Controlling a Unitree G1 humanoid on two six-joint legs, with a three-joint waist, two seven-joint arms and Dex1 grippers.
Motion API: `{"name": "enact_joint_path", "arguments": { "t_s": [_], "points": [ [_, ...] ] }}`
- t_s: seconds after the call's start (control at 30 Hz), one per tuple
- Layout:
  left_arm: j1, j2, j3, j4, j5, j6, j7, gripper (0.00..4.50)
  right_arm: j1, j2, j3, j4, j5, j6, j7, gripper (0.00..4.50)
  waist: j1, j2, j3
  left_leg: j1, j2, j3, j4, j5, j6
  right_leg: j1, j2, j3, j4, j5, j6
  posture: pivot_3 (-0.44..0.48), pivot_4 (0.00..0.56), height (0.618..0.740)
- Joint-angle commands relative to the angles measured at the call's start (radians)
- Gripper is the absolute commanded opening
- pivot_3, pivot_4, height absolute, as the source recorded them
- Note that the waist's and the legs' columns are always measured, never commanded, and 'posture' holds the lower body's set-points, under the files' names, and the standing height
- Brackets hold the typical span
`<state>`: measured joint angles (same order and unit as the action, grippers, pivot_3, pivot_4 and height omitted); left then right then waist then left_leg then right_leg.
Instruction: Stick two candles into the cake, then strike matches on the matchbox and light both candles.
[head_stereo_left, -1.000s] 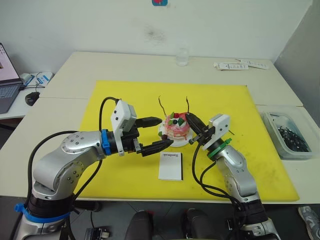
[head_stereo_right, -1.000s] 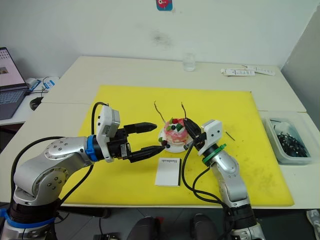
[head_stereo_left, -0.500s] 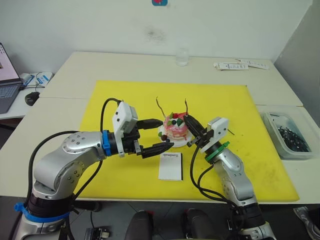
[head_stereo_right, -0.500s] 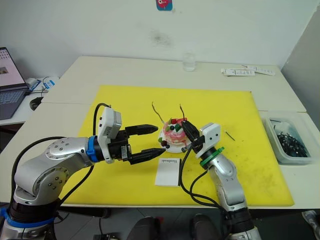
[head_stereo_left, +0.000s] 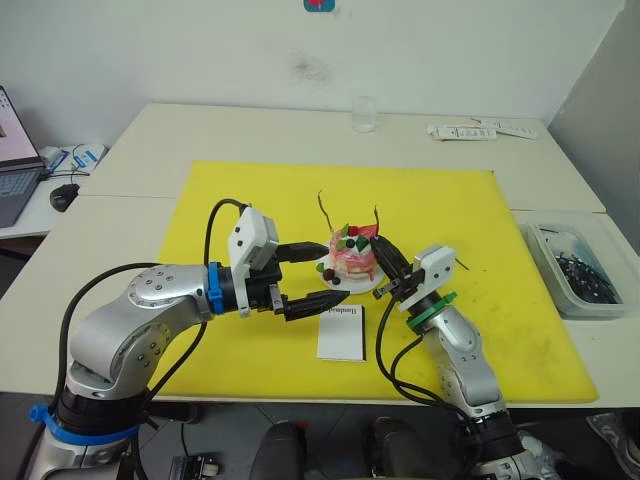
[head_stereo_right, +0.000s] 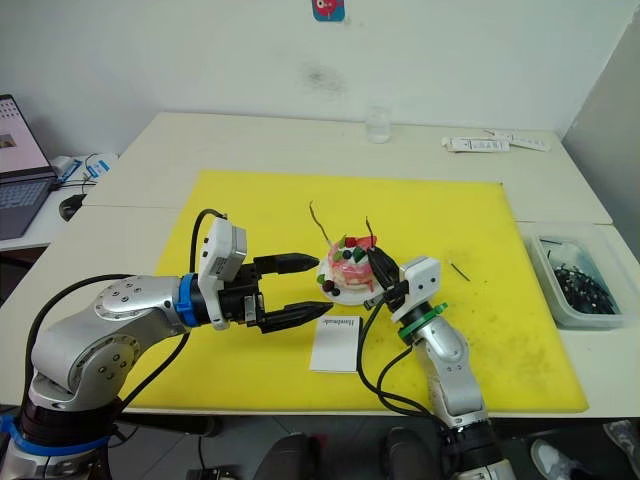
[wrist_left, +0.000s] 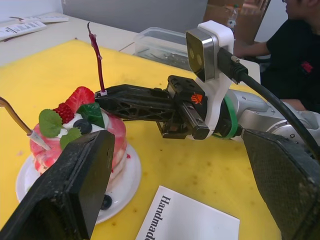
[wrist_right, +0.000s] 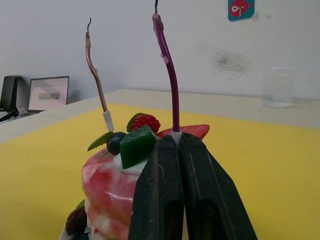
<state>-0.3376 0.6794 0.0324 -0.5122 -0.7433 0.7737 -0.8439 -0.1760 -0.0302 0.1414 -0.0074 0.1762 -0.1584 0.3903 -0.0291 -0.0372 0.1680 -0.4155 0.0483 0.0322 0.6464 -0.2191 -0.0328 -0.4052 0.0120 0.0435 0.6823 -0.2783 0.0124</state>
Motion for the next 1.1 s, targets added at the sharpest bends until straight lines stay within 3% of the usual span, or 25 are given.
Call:
{"name": "enact_joint_path", "arguments": {
  "t_s": [0.03, 0.37, 0.47, 0.67, 0.93, 1.1],
  "points": [
    [-0.001, 0.002, -0.003, -0.021, -0.001, -0.022, -0.007, 4.50, 0.012, 0.018, 0.011, 0.019, -0.014, -0.028, -0.012, 0.03, 0.000, 0.000, 0.000, 0.000, 0.000, 0.000, 0.000, 0.000, 0.000, 0.000, 0.000, 0.000, 0.000, 0.000, 0.000, 0.000, 0.150, 0.740],
    [0.007, 0.000, -0.010, -0.024, 0.003, -0.031, -0.003, 4.50, 0.000, 0.019, -0.004, -0.015, -0.003, -0.013, -0.031, 0.03, 0.000, 0.000, 0.000, 0.000, 0.000, 0.000, 0.000, 0.000, 0.000, 0.000, 0.000, 0.000, 0.000, 0.000, 0.000, 0.000, 0.150, 0.740],
    [0.007, -0.001, -0.013, -0.024, 0.006, -0.037, -0.002, 4.50, -0.012, 0.020, -0.015, -0.039, -0.001, -0.004, -0.048, 0.70, 0.000, 0.000, 0.000, 0.000, 0.000, 0.000, 0.000, 0.000, 0.000, 0.000, 0.000, 0.000, 0.000, 0.000, 0.000, 0.000, 0.150, 0.740],
    [0.006, 0.002, -0.038, -0.018, 0.044, -0.053, 0.000, 4.50, -0.011, -0.013, -0.008, -0.138, -0.004, 0.041, -0.049, 2.69, 0.000, 0.000, 0.000, 0.000, 0.000, 0.000, 0.000, 0.000, 0.000, 0.000, 0.000, 0.000, 0.000, 0.000, 0.000, 0.000, 0.150, 0.740],
    [0.003, 0.026, 0.009, 0.009, 0.003, 0.045, 0.040, 4.50, 0.023, -0.129, -0.047, -0.371, 0.063, 0.238, -0.019, 2.69, 0.001, 0.000, 0.000, 0.000, 0.000, 0.000, 0.000, 0.000, 0.000, 0.000, -0.001, 0.000, 0.000, -0.001, 0.001, 0.000, 0.150, 0.740],
    [0.029, 0.174, 0.169, 0.123, -0.271, 0.387, -0.010, 4.50, 0.113, -0.314, -0.138, -0.546, 0.167, 0.482, 0.035, 2.69, 0.000, 0.001, 0.000, 0.000, 0.001, 0.000, -0.001, 0.000, 0.000, 0.000, -0.001, 0.000, 0.000, -0.001, 0.001, 0.000, 0.150, 0.740]
  ]
}}
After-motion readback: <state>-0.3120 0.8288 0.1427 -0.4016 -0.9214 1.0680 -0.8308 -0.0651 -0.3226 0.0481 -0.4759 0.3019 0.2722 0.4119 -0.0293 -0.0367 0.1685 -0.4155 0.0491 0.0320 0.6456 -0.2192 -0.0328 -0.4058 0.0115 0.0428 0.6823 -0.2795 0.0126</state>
